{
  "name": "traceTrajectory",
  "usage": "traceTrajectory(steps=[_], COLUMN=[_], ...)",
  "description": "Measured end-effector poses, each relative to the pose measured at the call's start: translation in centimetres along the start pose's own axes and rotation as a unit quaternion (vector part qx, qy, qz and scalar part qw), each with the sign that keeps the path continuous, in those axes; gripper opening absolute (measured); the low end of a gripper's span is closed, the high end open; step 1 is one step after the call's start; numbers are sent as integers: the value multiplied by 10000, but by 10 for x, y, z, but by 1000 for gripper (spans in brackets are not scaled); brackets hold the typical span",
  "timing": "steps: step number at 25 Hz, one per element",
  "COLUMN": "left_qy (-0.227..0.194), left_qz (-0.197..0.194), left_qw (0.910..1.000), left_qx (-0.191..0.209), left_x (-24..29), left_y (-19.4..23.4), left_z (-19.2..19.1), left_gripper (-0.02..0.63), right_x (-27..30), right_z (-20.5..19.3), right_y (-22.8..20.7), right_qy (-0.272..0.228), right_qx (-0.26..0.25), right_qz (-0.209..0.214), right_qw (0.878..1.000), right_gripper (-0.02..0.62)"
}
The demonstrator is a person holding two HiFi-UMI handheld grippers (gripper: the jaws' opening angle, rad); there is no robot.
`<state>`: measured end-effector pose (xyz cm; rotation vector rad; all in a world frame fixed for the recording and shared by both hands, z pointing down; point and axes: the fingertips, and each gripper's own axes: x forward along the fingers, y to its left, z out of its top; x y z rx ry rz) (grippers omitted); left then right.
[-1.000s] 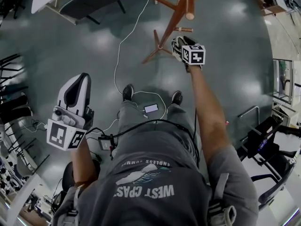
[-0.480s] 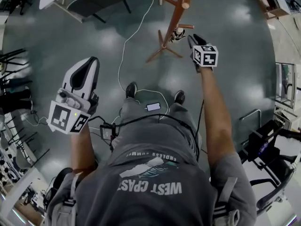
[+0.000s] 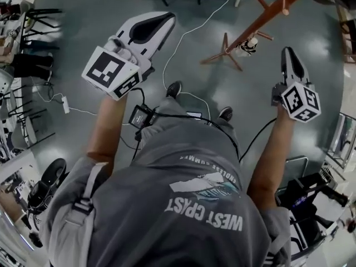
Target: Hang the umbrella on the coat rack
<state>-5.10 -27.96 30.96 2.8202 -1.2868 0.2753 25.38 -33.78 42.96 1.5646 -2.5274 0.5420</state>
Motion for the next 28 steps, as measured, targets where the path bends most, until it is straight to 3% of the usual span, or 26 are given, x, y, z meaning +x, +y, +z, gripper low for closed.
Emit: traceTrajectory(steps=[5, 12, 17, 28], left_qy=[-153, -372, -495, -488], left_qz=[-59, -200, -422, -591], left_qw=[9999, 9991, 9979, 9970], left_qx=[23, 38, 12, -98], left_x=[-8, -20, -16, -14], left_y=[4, 2, -5, -34], left_z=[10, 21, 18, 22], left_gripper=[20, 20, 20, 20], right_x=[-46, -85, -105, -133], right_z=[62, 96, 105, 98], right_y=[81, 156, 160, 137], right_qy=[-461, -530, -658, -562], right_qx=[-265, -1035, -1337, -1326], right_qz=[336, 601, 377, 47], right_qw=[9980, 9914, 9881, 9896], right_gripper=[28, 28, 26, 28])
